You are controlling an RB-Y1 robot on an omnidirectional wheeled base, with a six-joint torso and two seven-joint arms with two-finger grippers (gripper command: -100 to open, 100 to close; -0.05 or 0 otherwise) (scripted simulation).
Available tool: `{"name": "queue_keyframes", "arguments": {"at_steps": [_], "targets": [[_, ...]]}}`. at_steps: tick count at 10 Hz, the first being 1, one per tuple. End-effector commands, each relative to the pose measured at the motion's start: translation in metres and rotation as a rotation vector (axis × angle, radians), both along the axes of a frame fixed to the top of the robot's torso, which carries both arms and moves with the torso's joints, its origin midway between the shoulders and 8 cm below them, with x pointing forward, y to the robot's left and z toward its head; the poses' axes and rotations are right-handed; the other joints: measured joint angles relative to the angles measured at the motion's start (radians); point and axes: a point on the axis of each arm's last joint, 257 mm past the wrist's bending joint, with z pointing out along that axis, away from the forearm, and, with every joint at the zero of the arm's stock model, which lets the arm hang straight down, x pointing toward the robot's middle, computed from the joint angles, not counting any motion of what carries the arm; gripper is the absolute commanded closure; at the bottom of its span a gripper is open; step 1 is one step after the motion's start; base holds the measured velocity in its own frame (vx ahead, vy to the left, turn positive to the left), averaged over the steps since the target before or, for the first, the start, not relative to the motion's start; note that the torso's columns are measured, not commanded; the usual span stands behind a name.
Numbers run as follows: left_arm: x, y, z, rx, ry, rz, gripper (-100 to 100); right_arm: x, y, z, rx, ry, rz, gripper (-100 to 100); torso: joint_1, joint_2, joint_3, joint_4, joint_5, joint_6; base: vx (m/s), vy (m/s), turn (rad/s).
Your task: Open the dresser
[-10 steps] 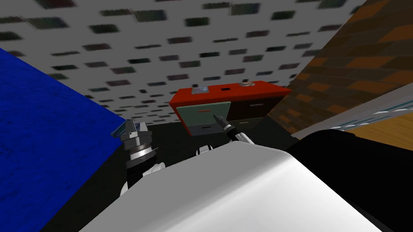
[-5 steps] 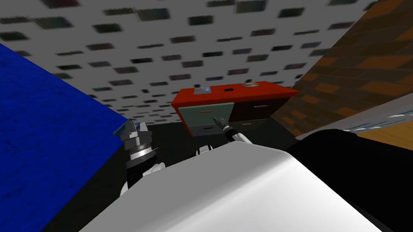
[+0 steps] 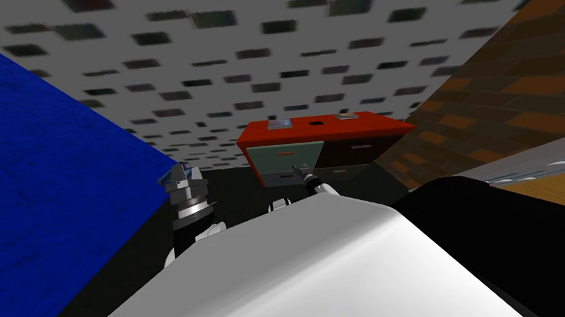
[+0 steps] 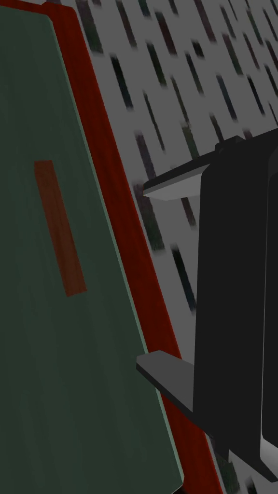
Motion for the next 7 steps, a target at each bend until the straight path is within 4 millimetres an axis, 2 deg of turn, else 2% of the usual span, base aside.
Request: {"name": "queue_keyframes", "arguments": {"at_steps": [1,2,4,5,7], "targets": [[0.0,0.0,0.0,0.0,0.0,0.0,0,-0.001,-0.006,-0.016,-0.12,0.039,-0.024,-100,0.001,0.0,0.0,0.0,0.0,0.0,0.051,0.03,0.03],[0.0,0.0,0.0,0.0,0.0,0.0,0,-0.003,-0.006,-0.031,-0.179,0.07,-0.029,-100,0.0,0.001,0.001,0.0,0.0,0.0,0.066,0.031,0.065],[0.0,0.0,0.0,0.0,0.0,0.0,0,-0.003,-0.012,-0.03,-0.221,0.07,-0.043,-100,0.0,0.001,0.001,0.0,0.0,0.0,0.043,0.017,0.007],[0.0,0.0,0.0,0.0,0.0,0.0,0,-0.006,-0.017,-0.045,-0.287,0.108,-0.064,-100,-0.001,0.003,0.002,0.001,0.0,0.0,0.043,0.018,0.057],[0.0,0.0,0.0,0.0,0.0,0.0,0,-0.005,-0.017,-0.043,-0.319,0.1,-0.061,-100,0.0,0.001,0.001,0.0,0.0,0.0,0.033,0.014,0.012]]}}
